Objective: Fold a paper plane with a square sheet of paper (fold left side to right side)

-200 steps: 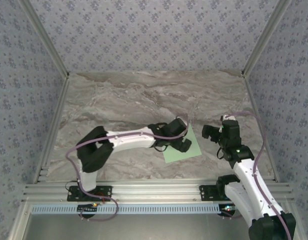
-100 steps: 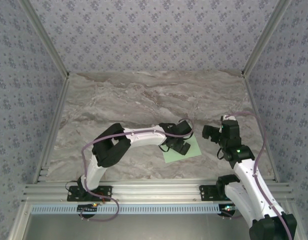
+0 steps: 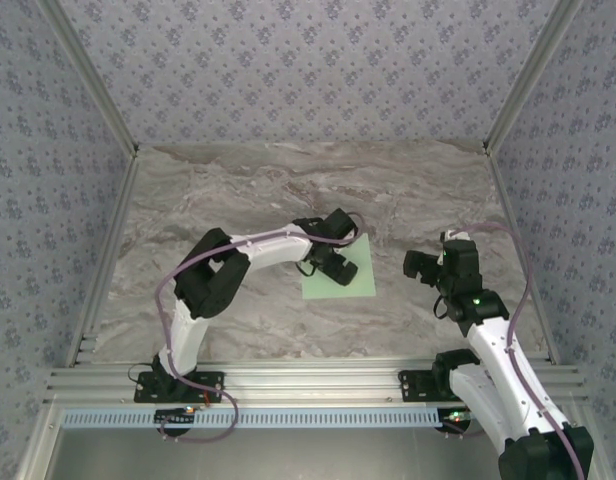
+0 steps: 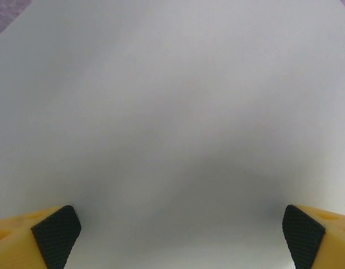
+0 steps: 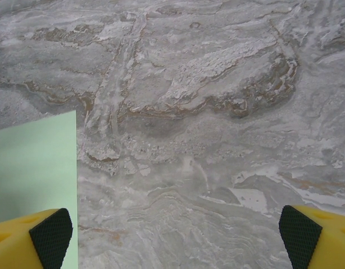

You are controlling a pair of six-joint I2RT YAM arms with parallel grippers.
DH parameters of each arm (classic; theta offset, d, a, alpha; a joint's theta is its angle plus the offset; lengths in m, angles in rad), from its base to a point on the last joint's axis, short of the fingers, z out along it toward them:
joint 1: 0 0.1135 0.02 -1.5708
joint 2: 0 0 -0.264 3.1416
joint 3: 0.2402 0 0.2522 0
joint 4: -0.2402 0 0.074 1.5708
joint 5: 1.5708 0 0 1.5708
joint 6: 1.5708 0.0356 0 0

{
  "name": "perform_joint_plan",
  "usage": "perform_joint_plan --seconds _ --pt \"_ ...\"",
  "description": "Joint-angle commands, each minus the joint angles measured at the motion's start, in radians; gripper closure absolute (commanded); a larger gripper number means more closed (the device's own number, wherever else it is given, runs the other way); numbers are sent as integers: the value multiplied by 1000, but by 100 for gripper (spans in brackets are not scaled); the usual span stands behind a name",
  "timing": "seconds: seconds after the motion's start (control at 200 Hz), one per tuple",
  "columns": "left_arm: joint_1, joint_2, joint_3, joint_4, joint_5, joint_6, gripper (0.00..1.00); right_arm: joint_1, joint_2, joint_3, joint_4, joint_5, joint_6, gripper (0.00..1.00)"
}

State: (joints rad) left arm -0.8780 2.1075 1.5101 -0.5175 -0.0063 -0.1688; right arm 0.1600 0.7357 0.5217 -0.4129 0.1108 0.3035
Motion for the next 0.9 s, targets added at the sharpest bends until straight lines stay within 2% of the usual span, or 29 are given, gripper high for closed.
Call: perform_joint_plan --seconds 0.0,0.13,0.245,0.335,0.495,0.749,0.894 --pt "24 -7 -28 -66 66 94 2 9 44 19 12 -65 33 0" --pt "27 -82 -33 -53 94 89 2 25 151 55 25 -103 66 0" --pt "31 -193 -84 -14 104 33 2 64 293 118 29 -108 99 0" --pt "51 -288 -168 47 134 -74 2 116 415 178 43 -103 111 0" --pt "95 -398 -382 253 294 -325 7 200 644 305 78 -65 146 0" --pt "105 -386 -529 439 353 -489 9 284 1002 584 57 -56 155 0" --pt "106 -341 -525 439 348 -509 10 305 1145 727 13 -19 161 0"
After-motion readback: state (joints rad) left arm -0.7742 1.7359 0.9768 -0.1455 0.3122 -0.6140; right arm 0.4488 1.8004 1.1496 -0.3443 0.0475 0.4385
